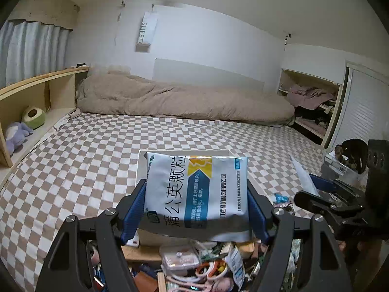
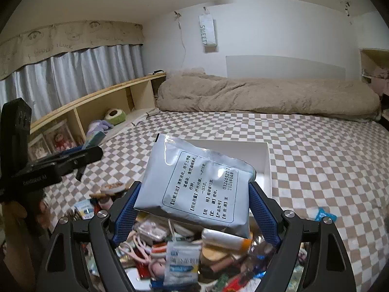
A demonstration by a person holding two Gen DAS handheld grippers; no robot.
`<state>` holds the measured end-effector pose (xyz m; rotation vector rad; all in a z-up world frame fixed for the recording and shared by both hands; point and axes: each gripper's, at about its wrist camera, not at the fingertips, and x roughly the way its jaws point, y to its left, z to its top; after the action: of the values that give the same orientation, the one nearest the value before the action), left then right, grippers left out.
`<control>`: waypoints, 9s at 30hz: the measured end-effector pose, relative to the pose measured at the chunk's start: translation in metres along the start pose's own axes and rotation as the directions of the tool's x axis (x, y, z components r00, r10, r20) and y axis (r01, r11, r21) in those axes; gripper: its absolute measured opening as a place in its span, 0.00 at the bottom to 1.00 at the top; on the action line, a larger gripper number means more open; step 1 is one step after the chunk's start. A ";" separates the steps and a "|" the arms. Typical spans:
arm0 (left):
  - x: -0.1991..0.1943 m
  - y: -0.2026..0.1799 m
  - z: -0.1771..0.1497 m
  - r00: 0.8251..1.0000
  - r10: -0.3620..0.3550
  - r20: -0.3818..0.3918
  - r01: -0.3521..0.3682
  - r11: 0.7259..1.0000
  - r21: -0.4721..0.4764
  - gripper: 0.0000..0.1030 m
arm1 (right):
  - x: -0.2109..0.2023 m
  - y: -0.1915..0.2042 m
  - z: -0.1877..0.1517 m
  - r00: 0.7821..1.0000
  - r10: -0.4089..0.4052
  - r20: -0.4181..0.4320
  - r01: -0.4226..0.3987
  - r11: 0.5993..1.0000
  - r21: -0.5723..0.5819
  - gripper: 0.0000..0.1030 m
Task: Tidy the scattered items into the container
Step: 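Carry both packets over the white box and open both tools to drop them inside, then lift both open tools back from the box, then lower both tools into the pile toward the black coil and floral pouch, then close the left tool on the black coil while the right tool grasps the floral pouch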
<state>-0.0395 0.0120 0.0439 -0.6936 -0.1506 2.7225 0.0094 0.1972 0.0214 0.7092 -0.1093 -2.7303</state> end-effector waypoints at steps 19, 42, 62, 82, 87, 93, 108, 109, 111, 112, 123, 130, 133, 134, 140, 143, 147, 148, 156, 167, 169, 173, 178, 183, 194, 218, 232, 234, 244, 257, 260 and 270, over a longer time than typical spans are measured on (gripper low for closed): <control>0.080 0.014 0.043 0.996 -0.010 -0.087 0.008 1.000 -0.025 0.73 | 0.087 -0.029 0.038 0.987 -0.070 -0.144 0.069 0.998 -0.011 0.83; 0.213 0.042 0.051 0.959 0.065 -0.276 -0.077 0.997 -0.033 0.73 | 0.232 -0.077 0.052 0.905 -0.141 -0.402 0.151 0.989 -0.008 0.83; 0.257 0.043 0.037 0.928 0.116 -0.354 -0.146 0.988 -0.059 0.96 | 0.231 -0.087 0.040 0.893 -0.127 -0.431 0.105 0.992 -0.075 0.98; 0.203 0.064 0.011 0.909 0.169 -0.381 -0.202 0.978 -0.050 0.97 | 0.222 -0.054 0.039 0.810 -0.249 -0.531 0.131 0.959 -0.251 0.98; 0.187 0.061 0.009 0.913 0.176 -0.368 -0.205 0.978 -0.041 0.97 | 0.214 -0.038 0.040 0.777 -0.292 -0.557 0.127 0.940 -0.316 0.98; 0.171 0.060 0.013 0.918 0.178 -0.355 -0.206 0.978 -0.044 0.97 | 0.201 -0.015 0.048 0.771 -0.310 -0.557 0.109 0.925 -0.364 0.98; 0.130 0.044 0.030 0.920 0.192 -0.341 -0.200 0.980 0.013 1.00 | 0.163 -0.017 0.061 0.807 -0.289 -0.515 0.178 0.950 -0.255 0.98; 0.128 0.043 0.031 0.920 0.192 -0.341 -0.200 0.980 0.013 1.00 | 0.161 -0.018 0.062 0.810 -0.289 -0.510 0.182 0.951 -0.250 0.98; 0.123 0.040 0.032 0.921 0.195 -0.338 -0.201 0.979 0.018 1.00 | 0.154 -0.018 0.065 0.819 -0.287 -0.496 0.188 0.952 -0.241 0.98; 0.121 0.039 0.033 0.921 0.198 -0.337 -0.202 0.979 0.022 1.00 | 0.150 -0.018 0.066 0.824 -0.285 -0.489 0.190 0.953 -0.235 0.98; 0.100 0.013 0.032 0.902 0.247 -0.353 -0.226 0.969 0.101 1.00 | 0.111 -0.022 0.074 0.851 -0.279 -0.445 0.223 0.959 -0.175 0.98; 0.081 -0.002 0.035 0.901 0.270 -0.339 -0.235 0.962 0.140 1.00 | 0.085 -0.018 0.074 0.866 -0.271 -0.420 0.223 0.962 -0.161 0.98; 0.073 -0.008 0.036 0.904 0.269 -0.334 -0.233 0.962 0.144 1.00 | 0.073 -0.015 0.073 0.872 -0.271 -0.407 0.222 0.961 -0.164 0.98; 0.070 -0.010 0.036 0.904 0.268 -0.332 -0.232 0.962 0.146 1.00 | 0.070 -0.014 0.072 0.874 -0.269 -0.404 0.220 0.961 -0.165 0.98; 0.056 -0.020 0.034 0.910 0.266 -0.319 -0.223 0.961 0.164 1.00 | 0.047 -0.018 0.069 0.887 -0.266 -0.377 0.224 0.963 -0.152 1.00; 0.049 -0.024 0.034 0.914 0.259 -0.312 -0.214 0.962 0.170 1.00 | 0.037 -0.022 0.067 0.891 -0.265 -0.370 0.228 0.964 -0.140 1.00; 0.040 -0.026 0.035 0.922 0.259 -0.287 -0.216 0.961 0.173 1.00 | 0.023 -0.029 0.064 0.899 -0.259 -0.353 0.232 0.966 -0.117 1.00; 0.038 -0.026 0.036 0.925 0.253 -0.285 -0.212 0.963 0.167 1.00 | 0.020 -0.032 0.063 0.901 -0.258 -0.349 0.234 0.966 -0.110 1.00; 0.021 -0.010 0.038 0.931 0.258 -0.258 -0.225 0.963 0.149 1.00 | -0.003 -0.056 0.062 0.920 -0.247 -0.303 0.244 0.969 -0.047 1.00; 0.000 0.047 0.021 0.920 0.292 -0.263 -0.273 0.956 0.106 1.00 | -0.032 -0.096 0.037 0.933 -0.262 -0.246 0.281 0.959 0.042 1.00; -0.003 0.057 0.016 0.915 0.306 -0.264 -0.287 0.952 0.108 1.00 | -0.035 -0.102 0.029 0.933 -0.271 -0.237 0.291 0.956 0.050 1.00; -0.010 0.078 0.006 0.907 0.308 -0.286 -0.293 0.951 0.093 1.00 | -0.039 -0.111 0.015 0.932 -0.286 -0.224 0.302 0.952 0.040 1.00; -0.023 0.102 -0.011 0.898 0.315 -0.306 -0.304 0.949 0.086 1.00 | -0.043 -0.120 -0.005 0.929 -0.288 -0.234 0.301 0.953 0.022 1.00; -0.037 0.126 -0.032 0.886 0.339 -0.316 -0.331 0.940 0.079 1.00 | -0.041 -0.137 -0.027 0.932 -0.269 -0.243 0.292 0.955 0.063 1.00; -0.055 0.182 -0.086 0.848 0.413 -0.332 -0.451 0.892 -0.042 0.99 | -0.027 -0.179 -0.090 0.934 -0.249 -0.257 0.314 0.914 0.256 1.00; -0.068 0.222 -0.173 0.827 0.455 -0.331 -0.540 0.807 -0.239 0.99 | 0.006 -0.135 -0.154 0.860 -0.309 -0.406 0.427 0.872 0.240 1.00; -0.059 0.217 -0.184 0.852 0.395 -0.343 -0.484 0.844 -0.230 0.99 | 0.010 -0.140 -0.168 0.844 -0.337 -0.417 0.468 0.842 0.267 1.00; -0.057 0.213 -0.185 0.853 0.391 -0.345 -0.477 0.852 -0.215 0.99 | 0.009 -0.139 -0.168 0.843 -0.342 -0.414 0.468 0.846 0.254 1.00; -0.045 0.205 -0.187 0.853 0.376 -0.361 -0.458 0.872 -0.172 0.99 | 0.016 -0.133 -0.163 0.872 -0.306 -0.381 0.415 0.875 0.247 0.60; -0.044 0.209 -0.190 0.848 0.372 -0.378 -0.462 0.868 -0.181 0.47 | 0.000 -0.132 -0.154 0.903 -0.295 -0.312 0.388 0.873 0.295 0.40; -0.046 0.211 -0.191 0.853 0.361 -0.376 -0.454 0.869 -0.196 0.46 | -0.006 -0.132 -0.152 0.906 -0.306 -0.294 0.392 0.869 0.302 0.39; -0.046 0.206 -0.188 0.847 0.384 -0.366 -0.467 0.868 -0.170 0.45 | -0.013 -0.135 -0.150 0.914 -0.303 -0.269 0.383 0.864 0.327 0.39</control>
<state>0.0303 -0.1932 -0.1377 -1.3890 -0.3006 2.9802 0.0547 0.3298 -0.1241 1.2272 -0.5141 -2.9811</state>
